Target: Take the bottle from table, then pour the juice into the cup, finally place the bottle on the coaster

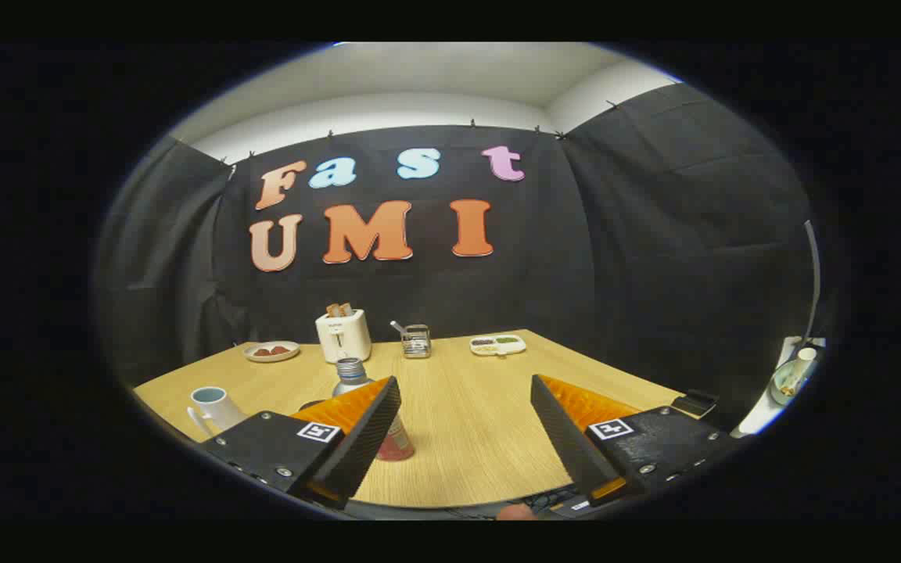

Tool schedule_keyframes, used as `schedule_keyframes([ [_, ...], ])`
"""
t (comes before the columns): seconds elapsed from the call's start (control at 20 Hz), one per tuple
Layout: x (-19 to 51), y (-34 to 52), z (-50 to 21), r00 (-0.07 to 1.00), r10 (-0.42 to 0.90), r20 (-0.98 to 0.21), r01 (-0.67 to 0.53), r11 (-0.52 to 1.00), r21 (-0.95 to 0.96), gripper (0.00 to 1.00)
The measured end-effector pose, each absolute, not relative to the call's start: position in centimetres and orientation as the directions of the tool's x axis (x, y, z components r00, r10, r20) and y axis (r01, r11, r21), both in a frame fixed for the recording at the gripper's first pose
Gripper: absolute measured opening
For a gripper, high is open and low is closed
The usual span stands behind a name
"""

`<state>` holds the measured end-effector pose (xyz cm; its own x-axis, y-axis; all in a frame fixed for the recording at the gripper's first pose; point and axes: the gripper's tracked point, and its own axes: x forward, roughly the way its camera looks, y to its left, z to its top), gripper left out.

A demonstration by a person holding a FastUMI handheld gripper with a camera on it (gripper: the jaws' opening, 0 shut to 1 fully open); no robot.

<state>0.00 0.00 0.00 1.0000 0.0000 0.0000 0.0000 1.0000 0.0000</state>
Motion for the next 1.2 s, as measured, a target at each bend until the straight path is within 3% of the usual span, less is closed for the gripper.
schedule_keyframes([
  [1.2, -0.2, 1.9, -0.9, 0.998, 0.052, -0.029, -0.053, 0.998, -0.02, 0.99],
])
